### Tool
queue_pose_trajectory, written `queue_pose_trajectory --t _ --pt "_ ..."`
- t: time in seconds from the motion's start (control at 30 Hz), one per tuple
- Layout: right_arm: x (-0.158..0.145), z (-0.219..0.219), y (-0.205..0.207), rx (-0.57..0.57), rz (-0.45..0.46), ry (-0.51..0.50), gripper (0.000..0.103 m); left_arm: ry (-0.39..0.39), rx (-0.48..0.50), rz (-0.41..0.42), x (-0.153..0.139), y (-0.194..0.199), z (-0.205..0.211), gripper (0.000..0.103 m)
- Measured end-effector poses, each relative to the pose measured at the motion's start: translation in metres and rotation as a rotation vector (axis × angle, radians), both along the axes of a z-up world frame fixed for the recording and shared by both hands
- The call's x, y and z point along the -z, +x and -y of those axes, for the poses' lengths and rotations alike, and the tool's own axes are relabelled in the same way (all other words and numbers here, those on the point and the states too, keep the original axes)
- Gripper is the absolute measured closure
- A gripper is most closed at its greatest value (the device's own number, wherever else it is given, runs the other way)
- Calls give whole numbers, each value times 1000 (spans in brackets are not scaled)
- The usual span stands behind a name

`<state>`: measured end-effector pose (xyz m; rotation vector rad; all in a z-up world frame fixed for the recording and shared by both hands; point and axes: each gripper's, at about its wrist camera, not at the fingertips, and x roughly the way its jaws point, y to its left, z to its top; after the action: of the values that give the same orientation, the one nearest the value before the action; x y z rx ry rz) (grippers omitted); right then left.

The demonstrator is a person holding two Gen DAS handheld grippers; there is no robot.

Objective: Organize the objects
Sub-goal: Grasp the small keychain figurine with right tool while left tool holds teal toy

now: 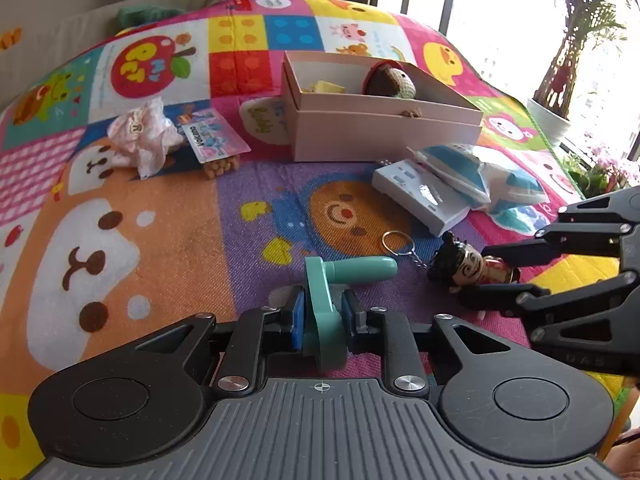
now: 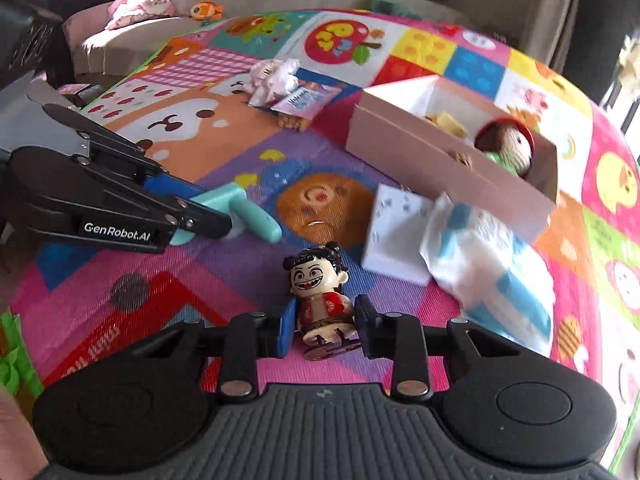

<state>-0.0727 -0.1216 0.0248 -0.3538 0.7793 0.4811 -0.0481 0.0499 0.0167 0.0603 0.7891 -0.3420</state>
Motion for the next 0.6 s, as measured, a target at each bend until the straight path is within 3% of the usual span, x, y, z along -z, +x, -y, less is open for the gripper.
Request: queue_pose_trajectory --t 0.37,0.6 --pt "0 -1 13 -11 -2 12 74 -15 -35 -3 0 1 0 80" --pt "-51 42 3 38 9 153 75 -22 -63 16 2 -2 3 81"
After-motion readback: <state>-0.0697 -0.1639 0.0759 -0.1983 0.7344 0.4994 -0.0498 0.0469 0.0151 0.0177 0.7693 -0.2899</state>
